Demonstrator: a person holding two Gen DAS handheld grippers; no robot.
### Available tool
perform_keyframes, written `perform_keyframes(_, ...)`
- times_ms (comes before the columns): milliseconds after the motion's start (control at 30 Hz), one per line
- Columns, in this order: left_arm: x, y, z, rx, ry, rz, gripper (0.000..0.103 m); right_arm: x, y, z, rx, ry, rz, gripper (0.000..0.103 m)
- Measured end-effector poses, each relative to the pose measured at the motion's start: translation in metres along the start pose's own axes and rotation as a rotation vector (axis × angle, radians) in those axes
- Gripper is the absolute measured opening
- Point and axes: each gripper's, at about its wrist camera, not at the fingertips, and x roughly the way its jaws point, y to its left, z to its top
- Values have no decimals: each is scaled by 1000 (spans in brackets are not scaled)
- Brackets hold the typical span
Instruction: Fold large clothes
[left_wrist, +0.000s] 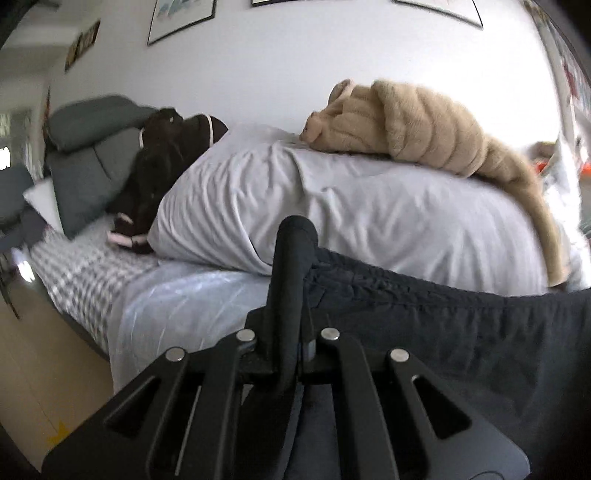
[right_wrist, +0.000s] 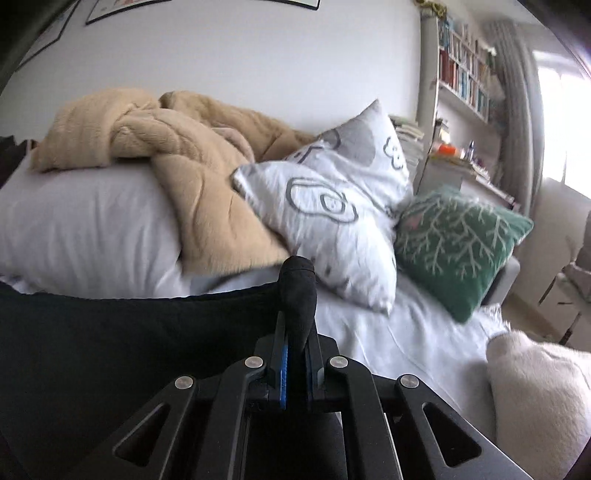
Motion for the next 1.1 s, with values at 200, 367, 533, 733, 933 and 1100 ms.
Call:
perform_keyframes(200, 86, -18, -43, 38, 129, 52, 8, 86, 39, -28, -85, 101, -35, 6)
perform_keyframes(367, 124, -25, -64, 46, 280, 44, 11, 141, 47, -69, -86, 285, 21, 8)
perform_keyframes(533, 125, -20, -60, 42, 313, 80, 31, 145, 50, -73, -132, 319, -23, 11)
perform_keyframes(733, 75, -23, -44, 47, 371, 41, 74, 79, 34, -53, -140, 264, 40, 52)
perform_keyframes(933, -8, -70, -55, 6, 439, -271, 85, -17, 73, -67, -145, 266, 292, 68)
perform_keyframes(1100, -40, -99, -99, 88, 516, -385, 85, -48, 115, -116, -181, 347, 403, 68)
